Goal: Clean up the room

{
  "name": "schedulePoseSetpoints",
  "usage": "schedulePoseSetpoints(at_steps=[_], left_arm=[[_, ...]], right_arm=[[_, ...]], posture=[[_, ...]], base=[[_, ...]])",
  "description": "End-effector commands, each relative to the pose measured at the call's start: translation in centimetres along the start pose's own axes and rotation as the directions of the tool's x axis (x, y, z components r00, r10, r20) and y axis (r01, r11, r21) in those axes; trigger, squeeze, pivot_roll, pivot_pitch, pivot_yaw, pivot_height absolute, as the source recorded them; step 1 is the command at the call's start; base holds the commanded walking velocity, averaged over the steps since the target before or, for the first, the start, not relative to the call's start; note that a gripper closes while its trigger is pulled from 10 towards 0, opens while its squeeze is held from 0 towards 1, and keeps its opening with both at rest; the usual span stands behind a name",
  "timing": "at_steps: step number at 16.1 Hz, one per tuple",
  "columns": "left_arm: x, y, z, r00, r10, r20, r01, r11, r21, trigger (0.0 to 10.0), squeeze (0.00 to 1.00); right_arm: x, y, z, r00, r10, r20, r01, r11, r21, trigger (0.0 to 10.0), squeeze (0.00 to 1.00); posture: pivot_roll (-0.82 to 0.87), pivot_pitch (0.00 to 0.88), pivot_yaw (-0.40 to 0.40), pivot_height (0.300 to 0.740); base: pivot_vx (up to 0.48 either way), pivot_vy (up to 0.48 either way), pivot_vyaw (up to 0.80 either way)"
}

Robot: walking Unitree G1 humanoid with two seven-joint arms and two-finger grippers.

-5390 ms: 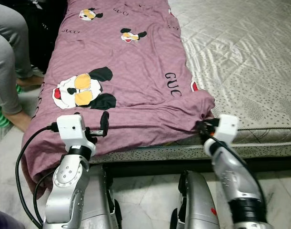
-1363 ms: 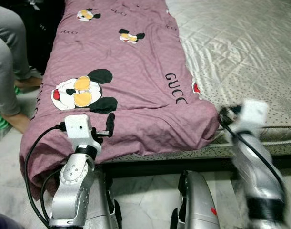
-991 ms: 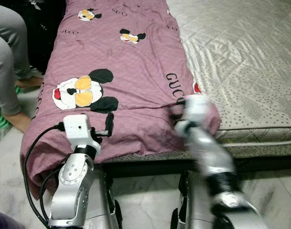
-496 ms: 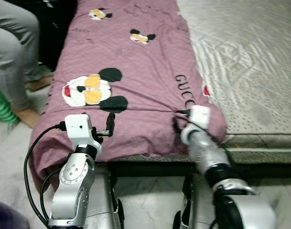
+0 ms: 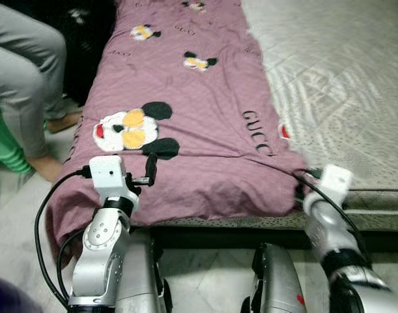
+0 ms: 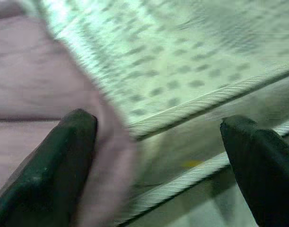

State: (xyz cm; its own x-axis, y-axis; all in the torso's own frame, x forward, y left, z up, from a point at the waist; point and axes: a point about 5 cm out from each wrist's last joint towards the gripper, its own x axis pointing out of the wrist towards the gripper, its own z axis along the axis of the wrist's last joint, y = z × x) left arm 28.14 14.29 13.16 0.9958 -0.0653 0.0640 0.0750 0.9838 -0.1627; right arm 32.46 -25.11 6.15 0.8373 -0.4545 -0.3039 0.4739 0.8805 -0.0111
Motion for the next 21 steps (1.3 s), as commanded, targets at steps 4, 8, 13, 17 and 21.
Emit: schedulePoseSetpoints(at_steps=[4,8,13,17,21], left_arm=[[-0.9,1.3,-0.8,0.999,0.040,-0.012,-0.040,0.999,0.021,10.0,0.00],[-0.4,2.9,-0.4,0.998,0.063,0.022,-0.064,0.996,0.065,10.0,0.00],[1.2,2.2,0.0,0.997,0.052,0.062,-0.054,0.998,0.023,10.0,0.00],[2.4,2.0,0.5,0.994,0.042,0.097,-0.044,0.999,0.017,10.0,0.00],[2.6,2.2,0.2,0.994,0.042,0.100,-0.044,0.999,0.016,10.0,0.00]], right_arm=[[-1.4,-0.4,1.9,0.978,0.087,0.187,-0.084,0.996,-0.024,10.0,1.00],[-4.7,3.9,4.4,0.862,0.374,0.342,-0.367,0.926,-0.087,10.0,1.00],[-6.0,5.7,6.6,0.817,0.410,0.405,-0.441,0.897,-0.019,10.0,0.00],[-5.7,6.9,8.3,0.805,0.415,0.423,-0.457,0.889,-0.002,10.0,0.00],[-5.6,7.9,8.8,0.794,0.429,0.430,-0.473,0.881,-0.006,10.0,0.00]], posture=[[-0.03,0.046,0.013,0.534],[-0.06,0.002,0.017,0.534],[-0.09,0.000,0.028,0.548],[-0.09,0.000,0.024,0.596],[-0.09,0.000,0.029,0.644]], base=[[0.000,0.000,0.00],[0.000,0.000,0.00],[0.000,0.000,0.00],[0.000,0.000,0.00],[0.000,0.000,0.00]])
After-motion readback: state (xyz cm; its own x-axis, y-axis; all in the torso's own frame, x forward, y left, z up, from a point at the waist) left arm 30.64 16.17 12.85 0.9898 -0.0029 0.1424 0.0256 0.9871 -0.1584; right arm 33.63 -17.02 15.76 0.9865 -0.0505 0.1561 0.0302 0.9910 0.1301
